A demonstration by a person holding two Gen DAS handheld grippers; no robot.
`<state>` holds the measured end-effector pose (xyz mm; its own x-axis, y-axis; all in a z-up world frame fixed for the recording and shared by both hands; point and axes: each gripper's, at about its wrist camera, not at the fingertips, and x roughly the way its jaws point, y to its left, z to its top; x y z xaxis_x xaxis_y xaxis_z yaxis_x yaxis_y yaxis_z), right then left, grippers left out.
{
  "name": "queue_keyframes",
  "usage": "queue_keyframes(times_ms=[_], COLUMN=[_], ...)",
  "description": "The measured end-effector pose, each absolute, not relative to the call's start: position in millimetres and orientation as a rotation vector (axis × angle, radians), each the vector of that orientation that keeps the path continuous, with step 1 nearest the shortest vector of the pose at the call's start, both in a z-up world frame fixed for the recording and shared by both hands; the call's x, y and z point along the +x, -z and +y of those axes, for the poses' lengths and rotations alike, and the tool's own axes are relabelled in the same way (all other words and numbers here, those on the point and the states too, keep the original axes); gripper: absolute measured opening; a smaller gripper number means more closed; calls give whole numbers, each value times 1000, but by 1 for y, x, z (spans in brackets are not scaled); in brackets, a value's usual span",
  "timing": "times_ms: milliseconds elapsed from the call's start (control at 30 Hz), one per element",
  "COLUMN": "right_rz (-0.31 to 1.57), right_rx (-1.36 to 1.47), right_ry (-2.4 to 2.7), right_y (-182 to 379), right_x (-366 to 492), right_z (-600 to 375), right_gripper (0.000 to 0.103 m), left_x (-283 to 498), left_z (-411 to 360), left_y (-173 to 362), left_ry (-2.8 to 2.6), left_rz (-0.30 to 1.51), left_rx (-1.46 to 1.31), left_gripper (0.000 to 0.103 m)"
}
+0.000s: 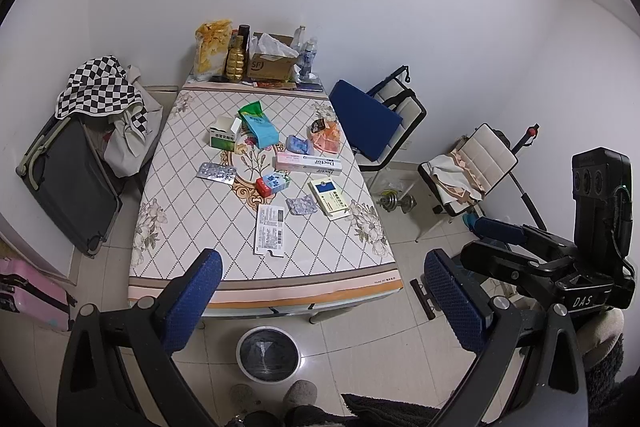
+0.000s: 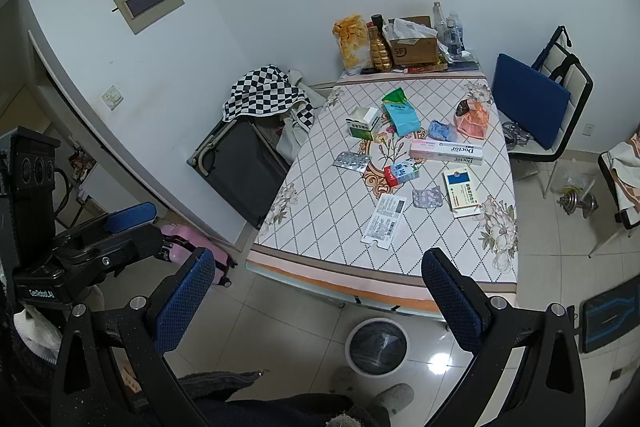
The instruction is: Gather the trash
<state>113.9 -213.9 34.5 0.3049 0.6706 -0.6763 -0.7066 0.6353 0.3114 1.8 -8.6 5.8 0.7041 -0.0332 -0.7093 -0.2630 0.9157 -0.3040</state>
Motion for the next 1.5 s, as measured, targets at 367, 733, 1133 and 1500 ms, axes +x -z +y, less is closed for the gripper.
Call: queue_keyframes(times_ms=[367, 733, 1133, 1500], right_rz=[871, 873, 876, 891], right_rx=[-48, -47, -41, 27], right_ry=[-912, -913, -907, -840], right_y=[-35, -35, -32, -27], right_x=[114, 114, 112, 116], right_z=[-214, -215, -220, -216], right_gripper=[103, 103, 103, 103], left_x=[3, 3, 2, 20], left_z=[-6, -7, -1, 11], left_y=[-11, -11, -10, 6], left_ry=[-130, -131, -109, -199], left_rz=[784, 782, 786, 831], left_rx=[-406, -406, -403, -300], left_gripper=[103, 103, 103, 103])
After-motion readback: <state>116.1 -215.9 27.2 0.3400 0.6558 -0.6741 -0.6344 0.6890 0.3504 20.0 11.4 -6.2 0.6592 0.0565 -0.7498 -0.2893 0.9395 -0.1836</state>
